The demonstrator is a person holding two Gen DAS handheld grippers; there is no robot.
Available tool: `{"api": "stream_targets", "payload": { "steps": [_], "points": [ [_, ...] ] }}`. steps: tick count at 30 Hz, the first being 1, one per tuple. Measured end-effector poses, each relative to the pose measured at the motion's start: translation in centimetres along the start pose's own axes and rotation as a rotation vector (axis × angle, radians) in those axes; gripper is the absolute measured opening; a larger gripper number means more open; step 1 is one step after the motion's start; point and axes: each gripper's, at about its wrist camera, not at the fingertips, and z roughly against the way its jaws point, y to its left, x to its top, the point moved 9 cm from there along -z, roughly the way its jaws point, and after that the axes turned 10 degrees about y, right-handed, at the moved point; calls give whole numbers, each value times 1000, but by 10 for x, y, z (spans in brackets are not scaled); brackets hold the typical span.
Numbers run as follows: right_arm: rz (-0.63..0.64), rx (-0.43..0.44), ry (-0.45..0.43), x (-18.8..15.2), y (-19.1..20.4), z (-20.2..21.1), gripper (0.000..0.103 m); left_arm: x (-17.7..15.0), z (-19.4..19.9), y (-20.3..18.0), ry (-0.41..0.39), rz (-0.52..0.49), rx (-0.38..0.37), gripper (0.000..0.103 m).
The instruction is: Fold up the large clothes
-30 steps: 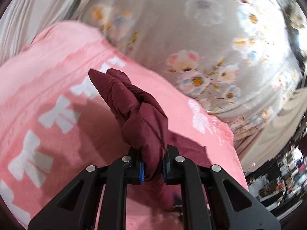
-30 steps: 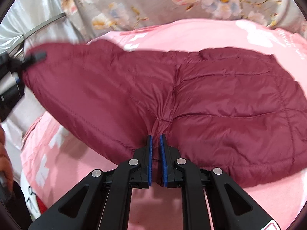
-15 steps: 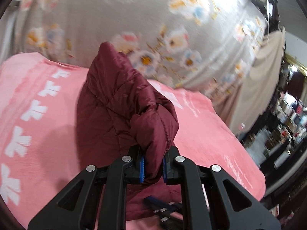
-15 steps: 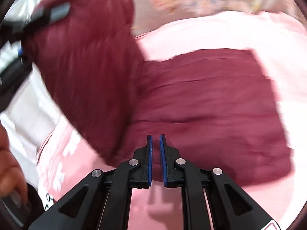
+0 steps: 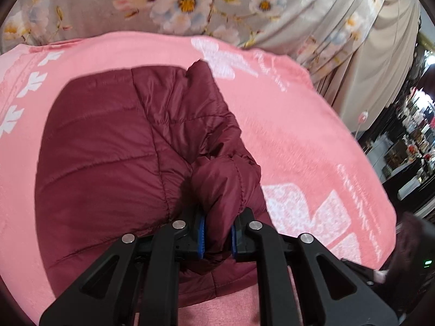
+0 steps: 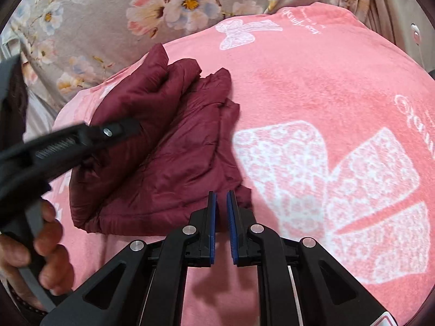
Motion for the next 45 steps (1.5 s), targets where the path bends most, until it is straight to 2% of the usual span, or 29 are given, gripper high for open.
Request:
{"api": "stream_targets", "payload": {
  "steps": [10, 18, 21, 24, 26, 27, 28, 29, 30, 31, 32, 34, 36, 41, 45],
  "points": [
    [-21, 11, 18, -7, -12, -4, 12, -18, -32, -3, 60, -40, 71, 13],
    [-34, -2, 19, -7, -15, -2, 12, -28, -41, -3, 59, -87, 118, 15],
    [-40, -5, 6, -2, -15, 4, 12, -28, -37, -2, 47, -91, 103, 18],
    [-40, -2, -14, 8, -15, 15, 12, -27, -25, -4, 41, -81, 49, 36],
    [-40, 11, -34, 21, -13, 26, 12, -24, -4, -6, 21, -53, -37, 64],
    [-40, 17, -49, 30, -11, 33, 17, -22, 5, -7, 8, -42, -63, 73],
    [-40, 23, -63, 37, -9, 39, 26, -18, 20, -6, -21, -28, -99, 83],
    [-40, 41, -94, 51, -5, 50, 31, -15, 32, -4, -48, -21, -119, 86],
    [-44, 60, -117, 63, -2, 58, 37, -8, 48, 1, -86, -11, -131, 87],
    [-47, 82, -139, 76, 4, 65, 39, -1, 63, 10, -124, 1, -124, 89],
    [-49, 102, -152, 87, 10, 70, 40, 7, 77, 23, -157, 23, -101, 91],
    [-80, 145, -179, 118, 24, 76, 51, 22, 94, 53, -194, 80, -49, 91],
    [-122, 173, -175, 144, 30, 68, 57, 36, 104, 87, -220, 160, -6, 91],
    [-186, 232, -17, 188, 42, 2, 56, 57, 115, 165, -224, 336, 6, 91],
    [-183, 123, 106, 196, 41, -54, 57, 61, 116, 210, -206, 398, 45, 91]
  ]
}}
